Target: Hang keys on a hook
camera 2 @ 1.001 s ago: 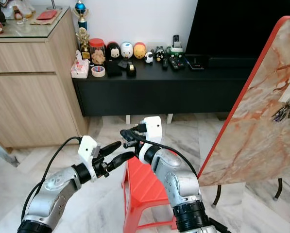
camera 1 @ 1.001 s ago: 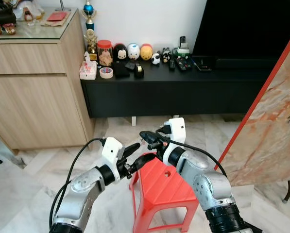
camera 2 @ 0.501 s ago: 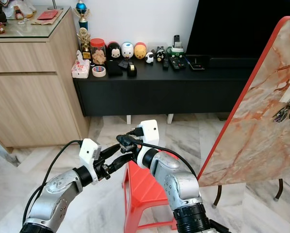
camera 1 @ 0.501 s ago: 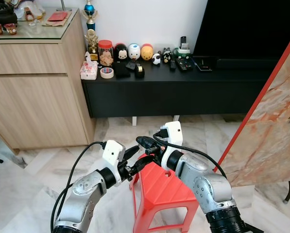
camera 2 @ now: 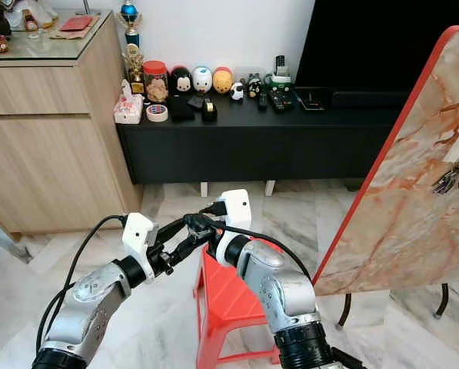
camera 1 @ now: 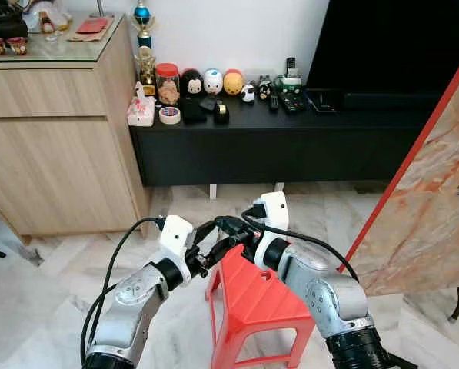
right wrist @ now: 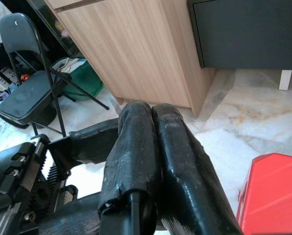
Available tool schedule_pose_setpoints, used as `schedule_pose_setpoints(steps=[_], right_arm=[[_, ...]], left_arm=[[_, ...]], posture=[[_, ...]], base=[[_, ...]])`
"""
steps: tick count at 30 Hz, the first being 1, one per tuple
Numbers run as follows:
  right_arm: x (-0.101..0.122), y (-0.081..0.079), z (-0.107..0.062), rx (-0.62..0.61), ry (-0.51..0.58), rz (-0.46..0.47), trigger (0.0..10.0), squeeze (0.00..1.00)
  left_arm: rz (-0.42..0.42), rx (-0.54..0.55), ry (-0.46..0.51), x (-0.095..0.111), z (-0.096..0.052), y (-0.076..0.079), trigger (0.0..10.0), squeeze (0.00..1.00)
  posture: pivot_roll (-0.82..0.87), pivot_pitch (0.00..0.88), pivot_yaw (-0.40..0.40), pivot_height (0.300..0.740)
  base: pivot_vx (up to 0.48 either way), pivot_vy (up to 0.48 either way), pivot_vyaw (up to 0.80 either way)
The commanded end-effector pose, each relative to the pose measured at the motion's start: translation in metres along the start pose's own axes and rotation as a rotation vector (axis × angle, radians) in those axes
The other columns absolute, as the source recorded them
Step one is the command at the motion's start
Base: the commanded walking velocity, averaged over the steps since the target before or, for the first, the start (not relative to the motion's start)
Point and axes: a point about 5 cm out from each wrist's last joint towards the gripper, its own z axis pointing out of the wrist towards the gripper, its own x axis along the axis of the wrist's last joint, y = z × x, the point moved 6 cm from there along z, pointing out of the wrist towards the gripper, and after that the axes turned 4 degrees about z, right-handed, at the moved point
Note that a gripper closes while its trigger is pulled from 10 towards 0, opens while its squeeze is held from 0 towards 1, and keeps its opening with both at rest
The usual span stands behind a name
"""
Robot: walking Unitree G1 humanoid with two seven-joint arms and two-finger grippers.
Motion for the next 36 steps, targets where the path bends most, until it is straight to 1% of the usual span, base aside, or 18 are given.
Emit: schedule_pose_setpoints(steps=[1, 10, 11, 12, 13, 14, 15, 16, 17, 18, 19, 35, 36], right_arm=[[0.0057, -0.0027, -0.0014, 0.006, 0.017, -0.007, 10.0, 0.0], [0.0064, -0.0033, -0.0006, 0.006, 0.019, -0.004, 10.0, 0.0], [0.0065, -0.0034, -0.0004, 0.006, 0.019, -0.004, 10.0, 0.0], [0.0065, -0.0034, -0.0004, 0.005, 0.019, -0.004, 10.0, 0.0], [0.0066, -0.0033, -0.0004, 0.005, 0.021, -0.002, 10.0, 0.0], [0.0067, -0.0031, -0.0004, 0.005, 0.022, 0.0, 10.0, 0.0], [0.0067, -0.0031, -0.0003, 0.004, 0.023, 0.002, 10.0, 0.0], [0.0067, -0.003, -0.0003, 0.004, 0.023, 0.003, 10.0, 0.0], [0.0066, -0.003, -0.0002, 0.003, 0.024, 0.002, 10.0, 0.0], [0.0068, -0.0029, -0.0001, 0.002, 0.023, 0.001, 10.0, 0.0], [0.0067, -0.0029, 0.0001, 0.002, 0.023, 0.001, 10.0, 0.0], [0.0068, -0.0037, 0.0012, 0.004, 0.024, 0.006, 10.0, 0.0], [0.007, -0.0037, 0.0013, 0.004, 0.024, 0.007, 10.0, 0.0]], left_arm=[[0.016, -0.002, -0.001, -0.0001, 0.003, 0.0005, 10.0, 0.0], [0.012, 0.015, 0.012, 0.0013, 0.0046, -0.002, 10.0, 0.0], [0.01, 0.017, 0.015, 0.0015, 0.0048, -0.0021, 9.2, 0.0], [0.008, 0.018, 0.017, 0.0017, 0.0049, -0.0023, 9.2, 0.0], [0.003, 0.022, 0.025, 0.0023, 0.0053, -0.0026, 5.7, 0.0], [0.001, 0.024, 0.028, 0.0025, 0.0055, -0.0028, 4.8, 0.0], [0.0, 0.025, 0.029, 0.0025, 0.0055, -0.003, 4.1, 0.0], [-0.001, 0.026, 0.028, 0.0024, 0.0055, -0.0031, 3.7, 0.0], [-0.002, 0.027, 0.028, 0.0021, 0.0055, -0.0032, 1.9, 0.0], [-0.003, 0.028, 0.028, 0.0021, 0.0056, -0.0033, 1.9, 0.0], [-0.003, 0.028, 0.028, 0.0021, 0.0057, -0.0033, 0.0, 0.0], [0.012, 0.009, 0.011, -0.0022, 0.0013, -0.0021, 0.0, 0.0], [0.012, 0.01, 0.011, -0.0022, 0.0013, -0.0024, 3.6, 0.0]], posture=[[0.11, 0.001, -0.081, 0.74], [0.12, 0.007, -0.08, 0.74], [0.11, 0.008, -0.08, 0.74], [0.11, 0.008, -0.08, 0.74], [0.11, 0.008, -0.08, 0.74], [0.11, 0.009, -0.08, 0.74], [0.11, 0.01, -0.079, 0.74], [0.11, 0.01, -0.079, 0.74], [0.11, 0.01, -0.079, 0.74], [0.11, 0.011, -0.079, 0.74], [0.11, 0.011, -0.079, 0.74], [0.12, 0.016, -0.079, 0.74], [0.12, 0.016, -0.079, 0.74]], base=[[0.0, 0.0, 0.0], [0.0, 0.0, 0.0], [0.0, 0.0, 0.0], [0.0, 0.0, 0.0], [0.0, 0.0, 0.0], [0.0, 0.0, 0.0], [0.0, 0.0, 0.0], [0.0, 0.0, 0.0], [0.0, 0.0, 0.0], [0.0, 0.0, 0.0], [0.0, 0.0, 0.0], [0.0, 0.0, 0.0], [0.0, 0.0, 0.0]])
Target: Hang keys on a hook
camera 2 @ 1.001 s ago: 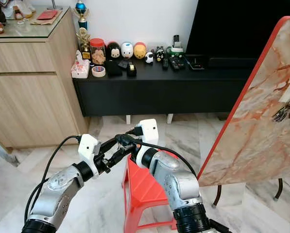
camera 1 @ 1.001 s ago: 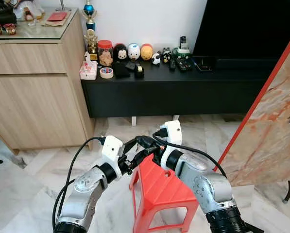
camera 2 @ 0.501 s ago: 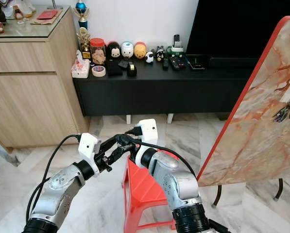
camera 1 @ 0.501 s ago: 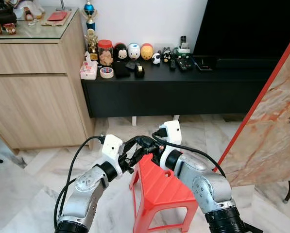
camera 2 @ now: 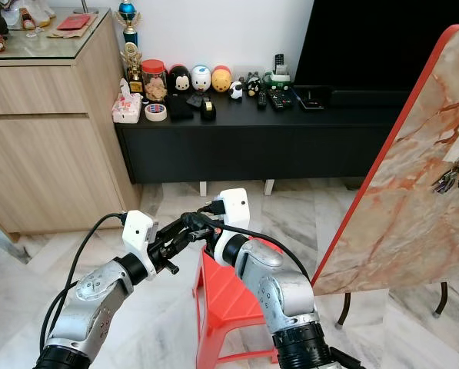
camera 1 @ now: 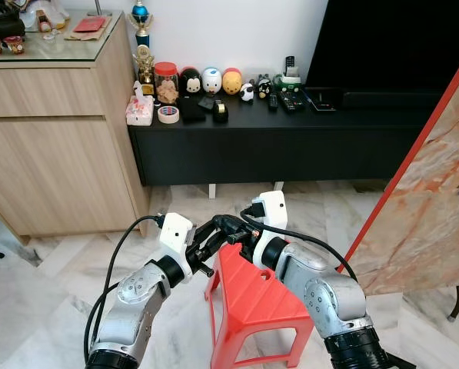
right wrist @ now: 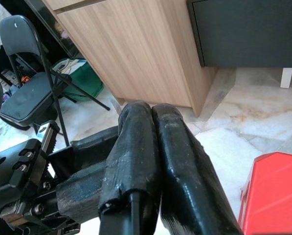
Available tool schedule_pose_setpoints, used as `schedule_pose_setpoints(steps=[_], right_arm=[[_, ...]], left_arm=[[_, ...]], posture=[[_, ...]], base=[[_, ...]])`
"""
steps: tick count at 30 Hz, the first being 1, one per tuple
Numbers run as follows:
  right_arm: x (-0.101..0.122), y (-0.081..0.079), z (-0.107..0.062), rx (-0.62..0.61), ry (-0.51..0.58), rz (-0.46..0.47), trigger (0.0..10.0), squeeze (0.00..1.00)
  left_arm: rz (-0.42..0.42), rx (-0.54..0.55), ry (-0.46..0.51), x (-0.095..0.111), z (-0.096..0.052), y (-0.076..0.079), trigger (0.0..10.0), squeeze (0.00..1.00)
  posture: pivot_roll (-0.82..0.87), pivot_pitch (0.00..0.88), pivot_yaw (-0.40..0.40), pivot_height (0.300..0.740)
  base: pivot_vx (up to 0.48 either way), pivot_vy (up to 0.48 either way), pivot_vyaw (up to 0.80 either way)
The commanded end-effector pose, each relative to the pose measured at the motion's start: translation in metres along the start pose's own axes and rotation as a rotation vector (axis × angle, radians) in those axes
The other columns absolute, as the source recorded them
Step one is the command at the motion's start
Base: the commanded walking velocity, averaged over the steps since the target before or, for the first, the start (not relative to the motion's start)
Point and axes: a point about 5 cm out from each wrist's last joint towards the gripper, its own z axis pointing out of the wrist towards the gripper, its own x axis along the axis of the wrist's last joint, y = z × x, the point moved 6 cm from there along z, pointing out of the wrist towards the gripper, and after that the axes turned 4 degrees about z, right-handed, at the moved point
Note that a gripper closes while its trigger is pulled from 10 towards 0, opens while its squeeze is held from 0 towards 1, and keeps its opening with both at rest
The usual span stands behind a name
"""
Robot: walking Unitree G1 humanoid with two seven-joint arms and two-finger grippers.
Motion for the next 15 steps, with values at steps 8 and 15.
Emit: schedule_pose_setpoints(steps=[8, 15], right_arm=[[0.0078, -0.0009, 0.0003, 0.002, 0.021, -0.004, 10.0, 0.0], [0.0079, -0.0005, 0.0006, 0.0, 0.021, -0.006, 10.0, 0.0]], left_arm=[[0.012, 0.005, -0.011, -0.0034, -0.0023, -0.0026, 9.3, 0.0], [0.014, 0.006, -0.008, -0.0022, -0.0046, -0.0042, 9.8, 0.0]], posture=[[0.12, 0.015, -0.082, 0.74], [0.12, 0.015, -0.081, 0.74]], base=[[0.0, 0.0, 0.0], [0.0, 0.0, 0.0]])
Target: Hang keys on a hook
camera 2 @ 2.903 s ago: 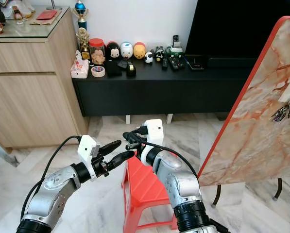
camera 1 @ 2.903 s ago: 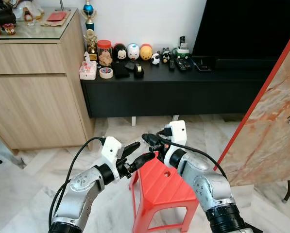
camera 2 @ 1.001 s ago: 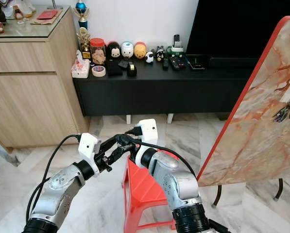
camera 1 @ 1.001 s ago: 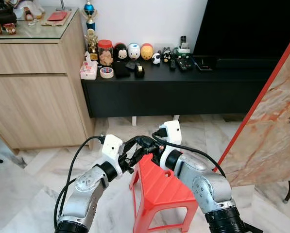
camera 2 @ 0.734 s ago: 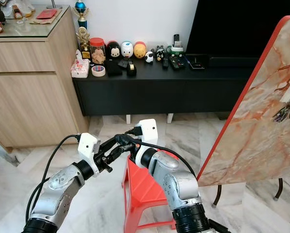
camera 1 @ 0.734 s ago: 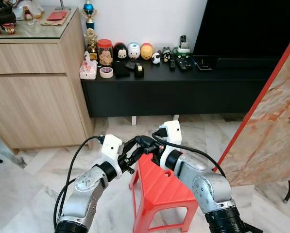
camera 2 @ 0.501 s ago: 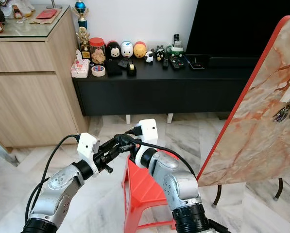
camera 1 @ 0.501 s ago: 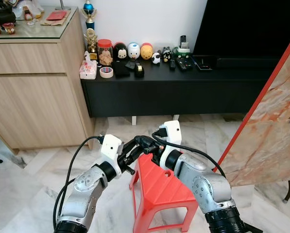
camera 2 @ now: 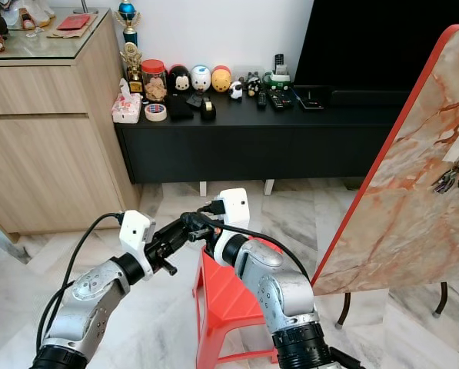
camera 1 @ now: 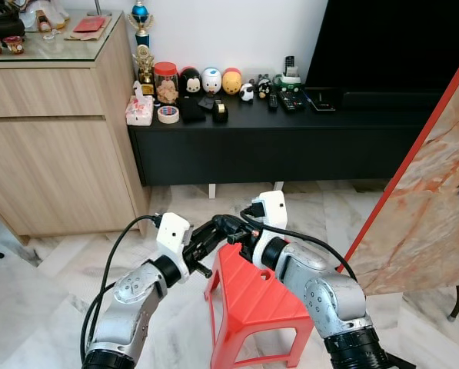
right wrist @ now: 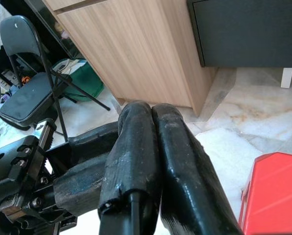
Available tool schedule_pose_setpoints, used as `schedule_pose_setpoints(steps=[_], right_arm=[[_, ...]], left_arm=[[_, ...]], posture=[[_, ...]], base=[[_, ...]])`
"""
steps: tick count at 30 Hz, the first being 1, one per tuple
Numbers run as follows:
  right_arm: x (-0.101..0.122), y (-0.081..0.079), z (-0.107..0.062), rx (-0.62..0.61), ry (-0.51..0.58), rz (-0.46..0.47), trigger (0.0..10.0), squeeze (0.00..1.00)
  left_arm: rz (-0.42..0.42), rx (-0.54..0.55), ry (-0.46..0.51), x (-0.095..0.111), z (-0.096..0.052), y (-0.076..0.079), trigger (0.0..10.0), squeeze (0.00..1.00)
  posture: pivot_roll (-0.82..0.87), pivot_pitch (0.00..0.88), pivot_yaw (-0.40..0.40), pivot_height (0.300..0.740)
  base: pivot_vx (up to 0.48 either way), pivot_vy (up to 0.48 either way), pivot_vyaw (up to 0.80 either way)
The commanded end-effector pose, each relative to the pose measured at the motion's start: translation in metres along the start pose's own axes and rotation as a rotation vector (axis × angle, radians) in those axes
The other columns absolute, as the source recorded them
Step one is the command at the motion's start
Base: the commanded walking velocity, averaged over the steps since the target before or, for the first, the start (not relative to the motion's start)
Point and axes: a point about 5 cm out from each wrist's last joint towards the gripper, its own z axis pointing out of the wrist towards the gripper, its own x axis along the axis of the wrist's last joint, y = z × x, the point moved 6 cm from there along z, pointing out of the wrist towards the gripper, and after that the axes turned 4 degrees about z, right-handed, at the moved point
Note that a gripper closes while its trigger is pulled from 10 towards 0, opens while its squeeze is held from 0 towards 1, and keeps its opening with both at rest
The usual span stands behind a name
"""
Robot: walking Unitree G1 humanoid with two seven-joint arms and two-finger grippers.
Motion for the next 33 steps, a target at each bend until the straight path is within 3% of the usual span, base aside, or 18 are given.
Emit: schedule_pose_setpoints(steps=[1, 8, 33], right_arm=[[0.008, 0.0, 0.001, 0.0, 0.02, -0.007, 10.0, 0.0], [0.008, 0.0, 0.001, -0.001, 0.021, -0.005, 10.0, 0.0], [0.007, 0.0, 0.002, 0.0, 0.018, -0.004, 10.0, 0.0]], left_arm=[[0.006, -0.007, -0.002, -0.002, -0.002, 0.001, 9.8, 0.0], [0.005, -0.018, -0.007, -0.002, -0.007, 0.001, 10.0, 0.0], [-0.02, -0.071, 0.024, 0.005, 0.001, 0.013, 10.0, 0.0]], posture=[[0.12, 0.015, -0.081, 0.74], [0.12, 0.015, -0.082, 0.74], [0.12, 0.015, -0.082, 0.74]], base=[[0.0, 0.0, 0.0], [0.0, 0.0, 0.0], [0.0, 0.0, 0.0]])
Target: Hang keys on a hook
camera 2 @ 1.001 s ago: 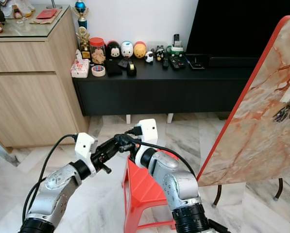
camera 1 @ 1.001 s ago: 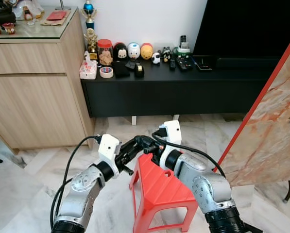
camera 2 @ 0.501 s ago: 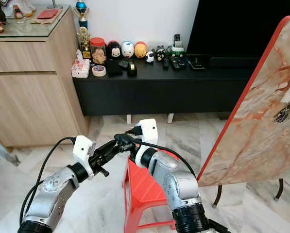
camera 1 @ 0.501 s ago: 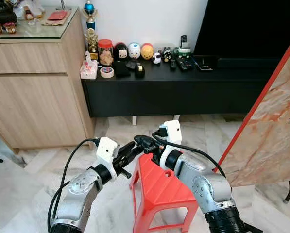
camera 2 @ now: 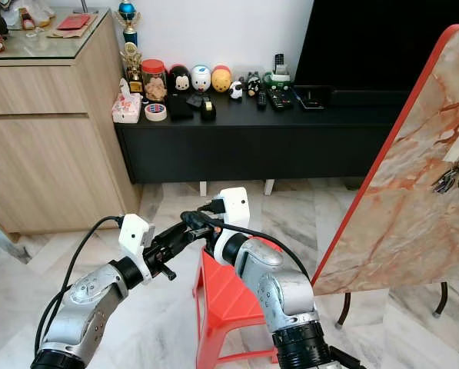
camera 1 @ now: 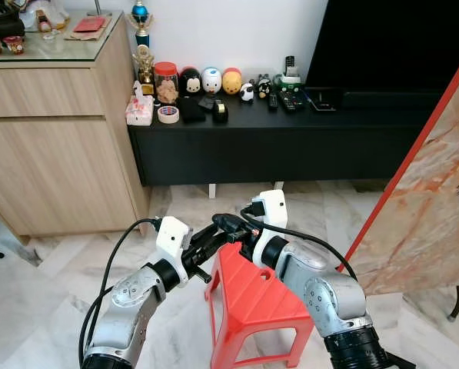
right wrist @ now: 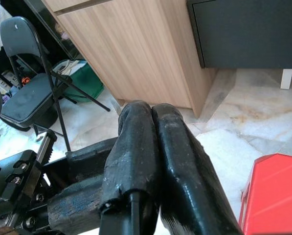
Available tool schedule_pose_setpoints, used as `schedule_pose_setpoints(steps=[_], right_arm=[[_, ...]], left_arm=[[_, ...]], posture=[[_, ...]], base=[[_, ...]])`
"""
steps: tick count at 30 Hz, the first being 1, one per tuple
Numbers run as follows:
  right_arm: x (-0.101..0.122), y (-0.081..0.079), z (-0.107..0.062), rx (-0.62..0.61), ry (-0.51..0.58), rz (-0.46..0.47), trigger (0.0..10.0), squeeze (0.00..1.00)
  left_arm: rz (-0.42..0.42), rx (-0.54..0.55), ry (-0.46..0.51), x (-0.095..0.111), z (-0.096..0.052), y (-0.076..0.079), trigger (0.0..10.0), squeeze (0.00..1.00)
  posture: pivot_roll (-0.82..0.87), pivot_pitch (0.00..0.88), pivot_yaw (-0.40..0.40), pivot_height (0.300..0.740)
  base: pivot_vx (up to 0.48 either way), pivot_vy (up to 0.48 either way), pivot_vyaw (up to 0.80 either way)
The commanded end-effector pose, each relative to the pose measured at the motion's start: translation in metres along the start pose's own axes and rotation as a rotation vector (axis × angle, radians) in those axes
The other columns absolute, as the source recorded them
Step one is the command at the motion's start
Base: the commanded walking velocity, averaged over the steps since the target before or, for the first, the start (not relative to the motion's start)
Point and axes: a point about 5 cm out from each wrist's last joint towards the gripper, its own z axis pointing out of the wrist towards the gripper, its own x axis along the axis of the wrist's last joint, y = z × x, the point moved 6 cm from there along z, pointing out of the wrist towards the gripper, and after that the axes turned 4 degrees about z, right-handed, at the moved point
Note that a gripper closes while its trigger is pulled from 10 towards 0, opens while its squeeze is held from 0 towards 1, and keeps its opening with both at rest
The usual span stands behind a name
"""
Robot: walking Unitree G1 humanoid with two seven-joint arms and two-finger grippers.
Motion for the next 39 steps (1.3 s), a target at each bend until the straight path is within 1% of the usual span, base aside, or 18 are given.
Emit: schedule_pose_setpoints(steps=[1, 9, 10, 12, 13, 15, 16, 17, 19, 28, 29, 32, 33, 34, 35, 36, 37, 39], right_arm=[[0.0057, -0.0002, 0.0017, 0.0, 0.015, -0.003, 10.0, 0.0], [0.006, -0.0004, 0.002, 0.001, 0.015, -0.002, 10.0, 0.0], [0.0061, -0.0005, 0.0021, 0.001, 0.015, -0.002, 10.0, 0.0], [0.0062, -0.0007, 0.0021, 0.001, 0.016, -0.002, 10.0, 0.0], [0.0061, -0.0006, 0.0021, 0.001, 0.016, -0.001, 10.0, 0.0], [0.0061, -0.0006, 0.002, 0.001, 0.016, -0.001, 10.0, 0.0], [0.006, -0.0006, 0.002, 0.001, 0.016, 0.0, 10.0, 0.0], [0.006, -0.0006, 0.002, 0.001, 0.016, 0.0, 10.0, 0.0], [0.0059, -0.0007, 0.002, 0.001, 0.017, 0.001, 10.0, 0.0], [0.0061, -0.0007, 0.0023, 0.002, 0.017, 0.001, 10.0, 0.0], [0.0061, -0.0006, 0.0024, 0.002, 0.017, 0.002, 10.0, 0.0], [0.006, -0.0006, 0.0024, 0.001, 0.017, 0.003, 10.0, 0.0], [0.0061, -0.0005, 0.0025, 0.001, 0.018, 0.003, 10.0, 0.0], [0.0061, -0.0005, 0.0025, 0.001, 0.018, 0.003, 10.0, 0.0], [0.0062, -0.0004, 0.0025, 0.001, 0.018, 0.004, 10.0, 0.0], [0.0062, -0.0004, 0.0025, 0.001, 0.018, 0.004, 10.0, 0.0], [0.0062, -0.0004, 0.0026, 0.001, 0.018, 0.004, 10.0, 0.0], [0.0062, -0.0004, 0.0026, 0.001, 0.019, 0.004, 10.0, 0.0]], left_arm=[[-0.005, -0.031, 0.021, 0.007, 0.0047, 0.0067, 10.0, 0.0], [-0.009, -0.033, 0.026, 0.0076, 0.0076, 0.0085, 10.0, 0.0], [-0.01, -0.036, 0.027, 0.0075, 0.0088, 0.0098, 9.8, 0.0], [-0.011, -0.037, 0.027, 0.0075, 0.0094, 0.0105, 9.8, 0.0], [-0.011, -0.037, 0.027, 0.0074, 0.0099, 0.0107, 8.7, 0.0], [-0.011, -0.035, 0.027, 0.0073, 0.0102, 0.0106, 8.6, 0.0], [-0.009, -0.034, 0.025, 0.0069, 0.0104, 0.0106, 9.0, 0.0], [-0.009, -0.034, 0.025, 0.0069, 0.0104, 0.0106, 9.0, 0.0], [-0.006, -0.028, 0.02, 0.0059, 0.0107, 0.0102, 10.0, 0.0], [0.019, 0.017, 0.009, 0.0032, 0.0133, 0.005, 10.0, 0.0], [0.019, 0.02, 0.01, 0.0034, 0.0135, 0.0046, 9.3, 0.0], [0.022, 0.023, 0.012, 0.0037, 0.0137, 0.0042, 9.7, 0.0], [0.023, 0.024, 0.014, 0.004, 0.0139, 0.004, 7.8, 0.0], [0.023, 0.025, 0.015, 0.0042, 0.0139, 0.0038, 7.6, 0.0], [0.023, 0.026, 0.015, 0.0044, 0.0139, 0.0035, 8.1, 0.0], [0.023, 0.026, 0.015, 0.0044, 0.0139, 0.0035, 8.1, 0.0], [0.023, 0.027, 0.016, 0.0045, 0.0137, 0.0032, 8.4, 0.0], [0.023, 0.029, 0.016, 0.0044, 0.013, 0.0026, 9.4, 0.0]], posture=[[0.12, 0.015, -0.082, 0.74], [0.12, 0.015, -0.082, 0.74], [0.12, 0.015, -0.082, 0.74], [0.12, 0.015, -0.082, 0.74], [0.12, 0.015, -0.082, 0.74], [0.12, 0.015, -0.082, 0.74], [0.12, 0.015, -0.082, 0.74], [0.12, 0.015, -0.082, 0.74], [0.12, 0.016, -0.081, 0.74], [0.12, 0.016, -0.083, 0.74], [0.12, 0.016, -0.083, 0.74], [0.12, 0.016, -0.083, 0.74], [0.12, 0.016, -0.082, 0.74], [0.12, 0.016, -0.082, 0.74], [0.12, 0.016, -0.082, 0.74], [0.12, 0.016, -0.082, 0.74], [0.12, 0.016, -0.082, 0.74], [0.12, 0.016, -0.082, 0.74]], base=[[0.0, 0.0, 0.0], [0.0, 0.0, 0.0], [0.0, 0.0, 0.0], [0.0, 0.0, 0.0], [0.0, 0.0, 0.0], [0.0, 0.0, 0.0], [0.0, 0.0, 0.0], [0.0, 0.0, 0.0], [0.0, 0.0, 0.0], [0.0, 0.0, 0.0], [0.0, 0.0, 0.0], [0.0, 0.0, 0.0], [0.0, 0.0, 0.0], [0.0, 0.0, 0.0], [0.0, 0.0, 0.0], [0.0, 0.0, 0.0], [0.0, 0.0, 0.0], [0.0, 0.0, 0.0]])
